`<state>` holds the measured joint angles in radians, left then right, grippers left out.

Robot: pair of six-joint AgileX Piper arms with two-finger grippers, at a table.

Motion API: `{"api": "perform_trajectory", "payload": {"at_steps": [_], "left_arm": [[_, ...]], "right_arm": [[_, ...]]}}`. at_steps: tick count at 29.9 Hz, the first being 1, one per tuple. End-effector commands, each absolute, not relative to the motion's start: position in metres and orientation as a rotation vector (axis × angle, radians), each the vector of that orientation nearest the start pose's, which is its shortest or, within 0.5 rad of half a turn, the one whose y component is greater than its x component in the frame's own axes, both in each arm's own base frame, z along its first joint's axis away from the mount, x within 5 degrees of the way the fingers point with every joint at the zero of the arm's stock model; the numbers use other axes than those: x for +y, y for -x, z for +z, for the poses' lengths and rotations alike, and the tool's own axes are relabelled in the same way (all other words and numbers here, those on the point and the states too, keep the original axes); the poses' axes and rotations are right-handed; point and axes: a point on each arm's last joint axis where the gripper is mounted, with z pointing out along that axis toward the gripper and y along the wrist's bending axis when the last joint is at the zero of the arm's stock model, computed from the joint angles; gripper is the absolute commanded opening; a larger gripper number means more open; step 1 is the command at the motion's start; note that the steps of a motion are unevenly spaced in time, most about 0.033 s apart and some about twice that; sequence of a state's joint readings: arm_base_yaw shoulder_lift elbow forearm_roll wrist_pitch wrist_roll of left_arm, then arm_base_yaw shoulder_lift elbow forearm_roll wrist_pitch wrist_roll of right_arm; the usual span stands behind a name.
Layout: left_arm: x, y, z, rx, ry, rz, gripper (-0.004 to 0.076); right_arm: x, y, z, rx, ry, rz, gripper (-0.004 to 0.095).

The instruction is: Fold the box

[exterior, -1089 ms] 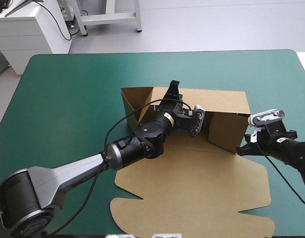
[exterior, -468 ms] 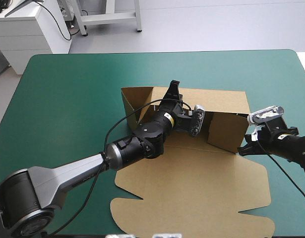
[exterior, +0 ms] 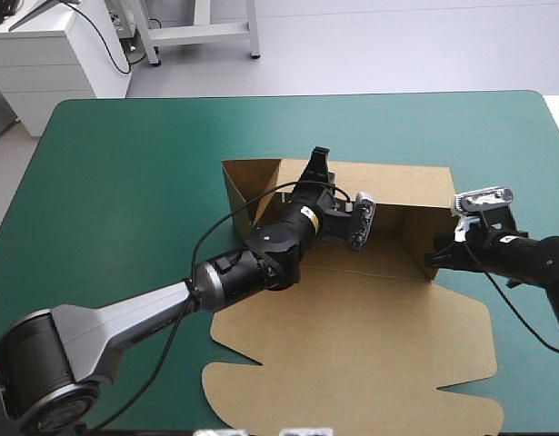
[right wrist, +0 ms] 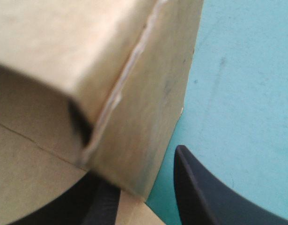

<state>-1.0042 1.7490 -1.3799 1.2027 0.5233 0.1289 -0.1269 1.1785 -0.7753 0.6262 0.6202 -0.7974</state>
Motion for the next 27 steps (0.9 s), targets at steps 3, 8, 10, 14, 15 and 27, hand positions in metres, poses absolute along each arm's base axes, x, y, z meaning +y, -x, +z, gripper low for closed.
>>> {"api": "perform_trajectory", "payload": {"at_steps": [3,8,10,14,15,27], "left_arm": [[-0.319,-0.248,0.318,1.160,-1.689,0.608,-0.0008],[-0.319,-0.248,0.318,1.160,-1.689,0.608,-0.0008],[-0.319,-0.248,0.318,1.158,-1.689,0.606,-0.0008],[-0.319,-0.248,0.318,1.156,-1.689,0.607,-0.0008],[-0.319,-0.248,0.318,1.156,-1.689,0.607,-0.0008],[-0.319,-0.249,0.320,1.125,-1.685,0.638,0.0061]], "right_arm": [[0.002,-0.251,0.286,2.212,0.252,0.277,0.0341],[0.008,-0.257,0.286,2.156,0.296,0.351,0.0260],[0.008,-0.257,0.286,2.152,0.285,0.361,0.0144],[0.009,-0.256,0.285,2.162,0.307,0.365,0.0004],[0.009,-0.256,0.285,2.164,0.310,0.370,0.0002],[0.008,-0.255,0.283,2.198,0.269,0.378,0.0003]]}}
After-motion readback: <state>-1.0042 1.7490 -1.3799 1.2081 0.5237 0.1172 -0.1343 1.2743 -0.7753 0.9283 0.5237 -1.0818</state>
